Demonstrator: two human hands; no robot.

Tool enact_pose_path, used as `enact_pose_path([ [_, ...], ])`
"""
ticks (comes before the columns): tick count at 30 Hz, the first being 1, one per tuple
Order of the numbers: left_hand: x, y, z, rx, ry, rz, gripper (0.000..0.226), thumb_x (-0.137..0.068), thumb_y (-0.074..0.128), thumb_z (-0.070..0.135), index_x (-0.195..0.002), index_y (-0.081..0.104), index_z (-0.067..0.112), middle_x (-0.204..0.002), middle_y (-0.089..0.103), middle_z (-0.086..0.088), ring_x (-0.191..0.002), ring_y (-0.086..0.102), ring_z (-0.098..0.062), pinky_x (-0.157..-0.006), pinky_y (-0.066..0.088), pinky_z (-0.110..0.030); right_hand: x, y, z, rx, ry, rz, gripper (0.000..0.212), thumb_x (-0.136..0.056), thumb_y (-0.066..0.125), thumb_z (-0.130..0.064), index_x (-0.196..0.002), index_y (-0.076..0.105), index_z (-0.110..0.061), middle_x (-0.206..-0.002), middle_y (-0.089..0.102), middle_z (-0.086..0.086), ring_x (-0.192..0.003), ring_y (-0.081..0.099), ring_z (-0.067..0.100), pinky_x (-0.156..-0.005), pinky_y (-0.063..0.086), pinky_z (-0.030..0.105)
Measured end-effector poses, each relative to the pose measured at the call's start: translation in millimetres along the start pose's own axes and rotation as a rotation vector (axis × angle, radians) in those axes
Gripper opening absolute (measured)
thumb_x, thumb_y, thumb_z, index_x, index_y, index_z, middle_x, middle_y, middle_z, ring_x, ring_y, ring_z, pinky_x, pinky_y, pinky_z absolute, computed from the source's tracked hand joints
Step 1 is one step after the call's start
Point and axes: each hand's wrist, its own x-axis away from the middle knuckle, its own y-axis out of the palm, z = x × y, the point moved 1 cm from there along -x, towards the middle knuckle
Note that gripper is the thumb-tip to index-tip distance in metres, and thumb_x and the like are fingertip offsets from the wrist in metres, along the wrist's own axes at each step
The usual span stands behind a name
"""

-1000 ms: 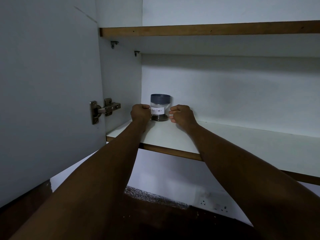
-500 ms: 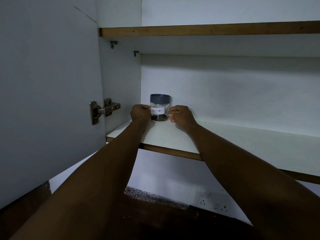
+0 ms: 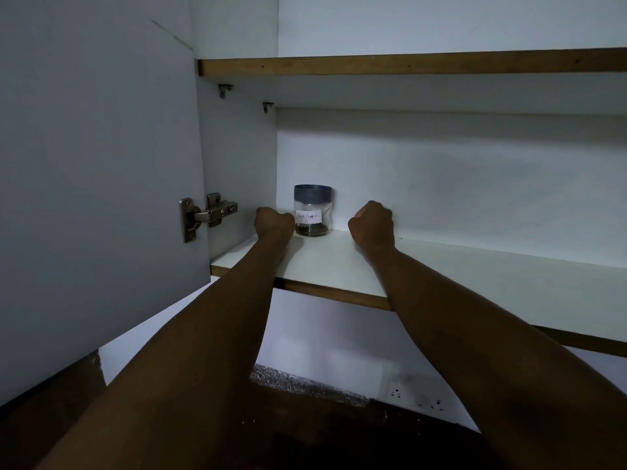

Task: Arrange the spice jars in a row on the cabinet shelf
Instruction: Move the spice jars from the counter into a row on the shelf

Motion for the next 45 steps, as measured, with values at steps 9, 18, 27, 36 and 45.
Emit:
enact_pose_path([
  [9, 146, -27, -2, -0.720, 0.523, -0.106, 0.027, -0.095, 0.052, 0.019, -0.102, 0.071, 0.002, -0.108, 0.071, -0.018, -0.104, 0.067, -0.037, -0.081, 0.047, -0.037, 101, -60, -26, 0.234, -0.183, -0.299, 0.036, -0.084, 0.061, -0.008, -0.119, 0.059, 0.000, -0.120, 0.063, 0.022, -0.107, 0.064, 0.037, -0.077, 0.048, 0.032],
  [18, 307, 7, -142, -0.138, 0.824, -0.147, 0.056, -0.106, 0.049, 0.015, -0.156, 0.036, -0.006, -0.164, 0.039, -0.017, -0.156, 0.035, -0.030, -0.131, 0.027, -0.040, 279, -70, 71, -0.142, -0.416, -0.091, 0.058, -0.081, 0.044, 0.007, -0.134, 0.063, -0.007, -0.139, 0.065, 0.007, -0.133, 0.058, 0.019, -0.116, 0.043, 0.029],
  [27, 449, 14, -370, -0.578, 0.255, -0.938, 0.058, -0.083, 0.070, 0.006, -0.139, 0.057, 0.001, -0.139, 0.061, -0.018, -0.131, 0.058, -0.037, -0.111, 0.046, -0.048, 495, -37, 267, 0.163, 0.278, -0.923, 0.056, -0.095, 0.061, -0.016, -0.148, 0.047, -0.022, -0.143, 0.058, 0.009, -0.133, 0.056, 0.025, -0.115, 0.045, 0.038],
  [36, 516, -11, -441, -1.090, 0.321, -1.235, 0.080, -0.091, 0.070, 0.043, -0.157, 0.035, 0.014, -0.168, 0.028, -0.007, -0.154, 0.033, -0.030, -0.122, 0.036, -0.043, 596, -44, 292, 0.179, 0.464, -1.161, 0.056, -0.090, 0.069, -0.025, -0.140, 0.047, -0.017, -0.137, 0.060, 0.012, -0.127, 0.060, 0.030, -0.108, 0.049, 0.048],
  [45, 492, 1, -405, -0.799, 0.357, -1.102, 0.065, -0.087, 0.071, 0.040, -0.142, 0.052, 0.011, -0.142, 0.056, -0.008, -0.132, 0.052, -0.027, -0.113, 0.042, -0.038, 586, -58, 296, 0.209, 0.304, -0.994, 0.095, -0.090, 0.070, -0.017, -0.165, 0.011, -0.020, -0.168, 0.027, 0.011, -0.155, 0.029, 0.026, -0.128, 0.026, 0.042],
])
